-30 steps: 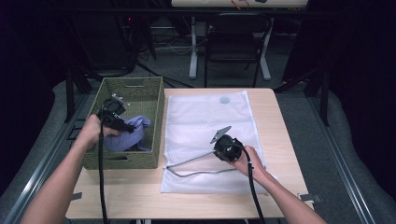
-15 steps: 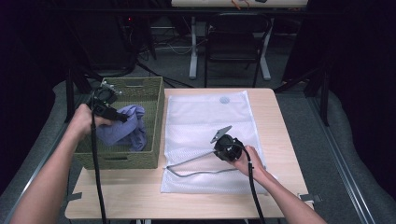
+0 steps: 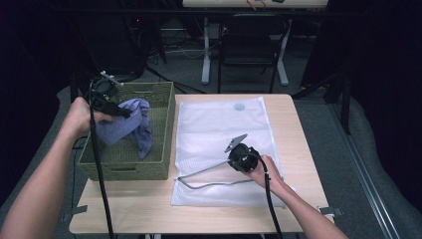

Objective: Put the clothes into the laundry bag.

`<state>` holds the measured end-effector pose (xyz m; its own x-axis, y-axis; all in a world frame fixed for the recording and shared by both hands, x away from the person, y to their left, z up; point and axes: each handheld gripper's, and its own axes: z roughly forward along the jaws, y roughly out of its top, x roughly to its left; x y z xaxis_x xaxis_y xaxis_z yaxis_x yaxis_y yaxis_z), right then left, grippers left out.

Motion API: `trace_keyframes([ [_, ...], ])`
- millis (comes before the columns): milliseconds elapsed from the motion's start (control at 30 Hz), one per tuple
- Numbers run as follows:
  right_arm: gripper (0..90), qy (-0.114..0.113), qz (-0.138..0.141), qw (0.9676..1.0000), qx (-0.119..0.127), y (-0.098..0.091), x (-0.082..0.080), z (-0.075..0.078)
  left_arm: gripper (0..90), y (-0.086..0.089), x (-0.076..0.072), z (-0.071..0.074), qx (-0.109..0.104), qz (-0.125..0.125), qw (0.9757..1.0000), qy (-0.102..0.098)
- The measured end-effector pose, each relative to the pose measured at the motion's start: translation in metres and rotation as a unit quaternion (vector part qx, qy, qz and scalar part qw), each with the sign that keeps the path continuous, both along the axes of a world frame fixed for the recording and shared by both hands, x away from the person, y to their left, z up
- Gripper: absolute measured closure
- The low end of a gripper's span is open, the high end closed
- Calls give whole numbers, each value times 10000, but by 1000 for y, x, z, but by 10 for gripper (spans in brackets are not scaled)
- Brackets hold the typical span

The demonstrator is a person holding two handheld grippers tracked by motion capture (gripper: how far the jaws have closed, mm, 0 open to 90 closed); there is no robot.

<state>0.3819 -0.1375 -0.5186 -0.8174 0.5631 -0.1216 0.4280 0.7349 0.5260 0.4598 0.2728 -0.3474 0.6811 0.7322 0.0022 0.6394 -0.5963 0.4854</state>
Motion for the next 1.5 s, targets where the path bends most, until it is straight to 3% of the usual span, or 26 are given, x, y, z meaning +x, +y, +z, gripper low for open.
trace_keyframes([
  [900,870,-42,-87,9999,130,0,-1,-1,798,-7,-3,72,82,132,9987,-479],
  [1233,871,-46,-85,9999,124,0,-1,-1,798,-11,-6,90,58,149,9979,-634],
  [1333,871,-35,-1,10000,-35,0,-1,3,798,-12,-7,95,66,158,9976,-678],
  [1367,871,-60,-72,9999,122,0,-2,1,798,-12,-7,98,83,138,9975,-682],
  [1433,871,-60,-40,10000,42,0,-2,2,798,-13,-8,101,33,149,9970,-760],
  [1500,871,-64,-77,9999,119,1,-2,0,798,-14,-9,105,39,125,9969,-776],
])
